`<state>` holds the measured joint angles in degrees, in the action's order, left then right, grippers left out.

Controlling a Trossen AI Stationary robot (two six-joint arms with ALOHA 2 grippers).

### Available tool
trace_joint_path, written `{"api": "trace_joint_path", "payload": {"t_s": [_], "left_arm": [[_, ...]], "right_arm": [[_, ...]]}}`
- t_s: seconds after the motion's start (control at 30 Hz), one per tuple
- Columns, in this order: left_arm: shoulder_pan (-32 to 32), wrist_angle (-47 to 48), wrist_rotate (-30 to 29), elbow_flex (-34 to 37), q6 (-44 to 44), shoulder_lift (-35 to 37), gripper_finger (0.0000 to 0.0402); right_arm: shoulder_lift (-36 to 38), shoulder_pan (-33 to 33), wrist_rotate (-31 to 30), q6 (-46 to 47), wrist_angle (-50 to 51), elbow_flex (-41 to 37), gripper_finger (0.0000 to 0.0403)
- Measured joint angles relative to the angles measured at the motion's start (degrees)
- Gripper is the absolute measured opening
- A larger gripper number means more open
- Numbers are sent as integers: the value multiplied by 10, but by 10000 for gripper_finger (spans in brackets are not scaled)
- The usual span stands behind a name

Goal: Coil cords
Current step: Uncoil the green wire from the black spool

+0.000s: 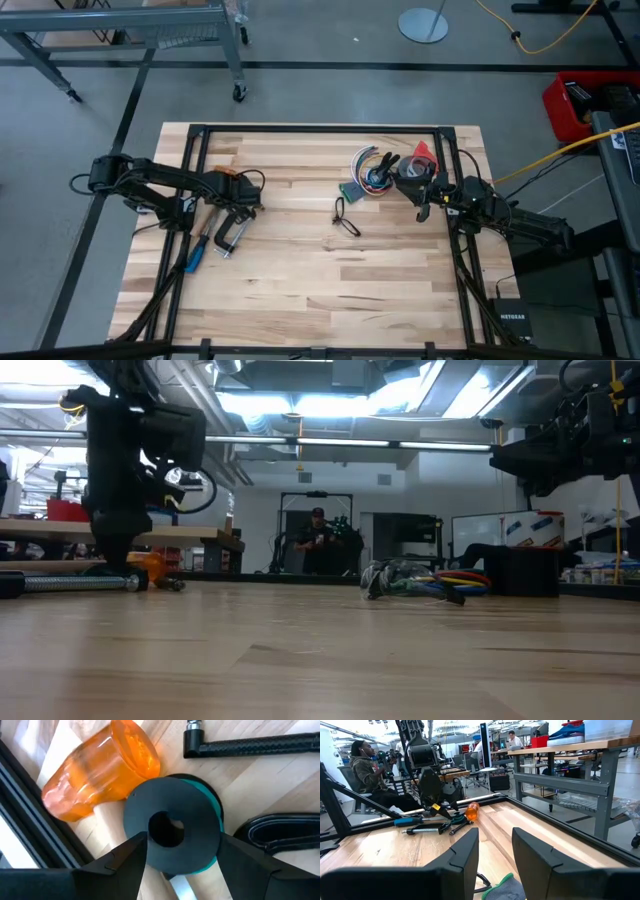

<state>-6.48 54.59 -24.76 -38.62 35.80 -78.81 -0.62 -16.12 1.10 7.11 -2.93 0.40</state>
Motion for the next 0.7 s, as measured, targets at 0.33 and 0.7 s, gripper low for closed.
{"api": "trace_joint_path", "payload": {"t_s": [0.33,0.7], "left_arm": [[1,-30,3,19,-34,2,204],[2,-35,20,-34,-92,0,12]], "right_arm": [[0,0,0,0,0,0,122],[0,0,0,0,-1,1,122]]}}
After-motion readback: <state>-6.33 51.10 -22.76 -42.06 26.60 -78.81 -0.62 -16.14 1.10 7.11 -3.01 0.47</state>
